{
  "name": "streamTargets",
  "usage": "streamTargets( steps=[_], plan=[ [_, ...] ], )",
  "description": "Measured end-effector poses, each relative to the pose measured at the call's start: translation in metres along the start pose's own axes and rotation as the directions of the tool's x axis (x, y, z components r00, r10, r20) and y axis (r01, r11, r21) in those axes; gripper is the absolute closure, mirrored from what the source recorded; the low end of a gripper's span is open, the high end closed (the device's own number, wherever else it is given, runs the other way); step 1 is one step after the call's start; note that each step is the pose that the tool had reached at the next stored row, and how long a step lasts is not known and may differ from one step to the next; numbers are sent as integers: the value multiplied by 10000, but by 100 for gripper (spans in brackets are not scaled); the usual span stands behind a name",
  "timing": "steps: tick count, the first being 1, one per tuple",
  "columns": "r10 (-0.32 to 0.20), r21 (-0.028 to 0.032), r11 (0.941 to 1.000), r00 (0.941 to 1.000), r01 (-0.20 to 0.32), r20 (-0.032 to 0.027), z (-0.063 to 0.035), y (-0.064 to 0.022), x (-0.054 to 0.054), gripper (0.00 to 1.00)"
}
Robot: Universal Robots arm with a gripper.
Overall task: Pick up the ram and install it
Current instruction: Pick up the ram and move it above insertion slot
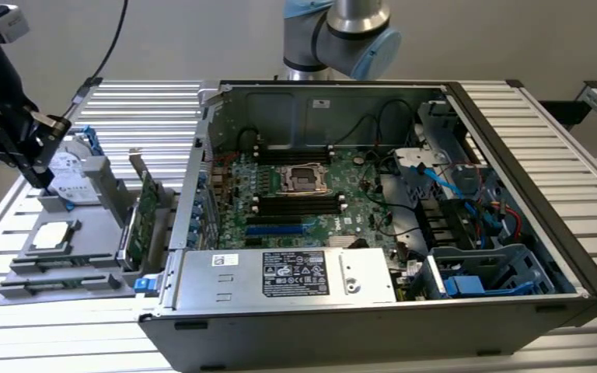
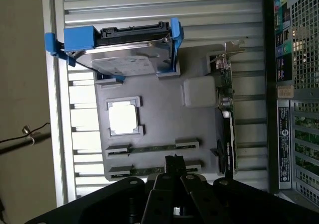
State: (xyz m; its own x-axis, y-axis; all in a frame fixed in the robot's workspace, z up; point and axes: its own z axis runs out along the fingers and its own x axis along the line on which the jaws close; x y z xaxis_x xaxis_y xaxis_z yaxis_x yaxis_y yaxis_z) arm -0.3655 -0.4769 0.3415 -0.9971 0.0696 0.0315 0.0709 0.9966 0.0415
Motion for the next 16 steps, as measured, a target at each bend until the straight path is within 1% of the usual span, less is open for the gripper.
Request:
streamTargets(
  steps=[8,9,10,13,16],
  plan=[
    [0,0,10000,10000,0,0,1,0,0,89],
    [-29,-16,10000,10000,29,-5,1,-4,0,89],
    [-122,-30,9999,9999,122,-8,4,-5,3,89],
    [-650,-18,9979,9979,650,-31,19,-5,4,89],
    [-1203,-3,9927,9927,1203,-55,36,-6,4,89]
  ],
)
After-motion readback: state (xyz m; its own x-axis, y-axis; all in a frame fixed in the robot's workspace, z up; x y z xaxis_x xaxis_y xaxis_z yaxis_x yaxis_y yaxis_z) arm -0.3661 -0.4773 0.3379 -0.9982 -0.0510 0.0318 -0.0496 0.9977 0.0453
